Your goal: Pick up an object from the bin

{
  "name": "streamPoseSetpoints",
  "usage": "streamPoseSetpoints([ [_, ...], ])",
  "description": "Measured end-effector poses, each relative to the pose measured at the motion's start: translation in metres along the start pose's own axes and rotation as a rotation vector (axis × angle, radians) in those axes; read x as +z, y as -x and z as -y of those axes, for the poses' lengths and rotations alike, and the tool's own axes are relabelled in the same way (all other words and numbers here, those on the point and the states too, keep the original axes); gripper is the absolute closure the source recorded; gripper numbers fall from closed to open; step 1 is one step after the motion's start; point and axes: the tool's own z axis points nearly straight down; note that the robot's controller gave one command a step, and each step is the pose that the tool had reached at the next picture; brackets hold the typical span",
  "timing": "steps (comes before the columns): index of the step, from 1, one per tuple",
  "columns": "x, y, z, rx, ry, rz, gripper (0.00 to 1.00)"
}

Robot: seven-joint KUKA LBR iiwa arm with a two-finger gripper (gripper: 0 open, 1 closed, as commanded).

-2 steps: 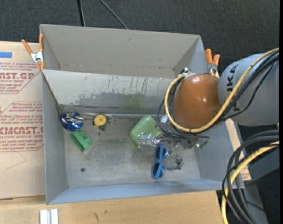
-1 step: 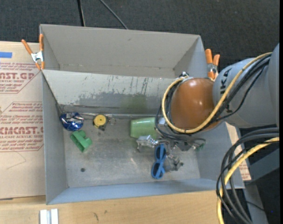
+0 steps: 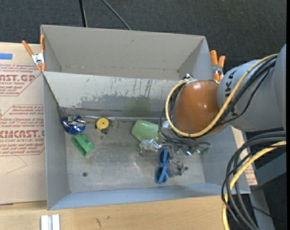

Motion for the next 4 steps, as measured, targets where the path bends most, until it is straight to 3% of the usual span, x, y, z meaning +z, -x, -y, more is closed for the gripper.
streamPoseSetpoints([
  [1, 0.0, 0.0, 0.0, 0.0, -0.001, 0.0, 1.0],
  [2, -0.037, 0.001, 0.0, 0.0, -0.004, 0.002, 1.0],
  [3, -0.042, 0.002, -0.001, 0.001, -0.002, 0.001, 1.0],
  [4, -0.089, 0.004, -0.001, 0.001, -0.005, 0.004, 1.0],
])
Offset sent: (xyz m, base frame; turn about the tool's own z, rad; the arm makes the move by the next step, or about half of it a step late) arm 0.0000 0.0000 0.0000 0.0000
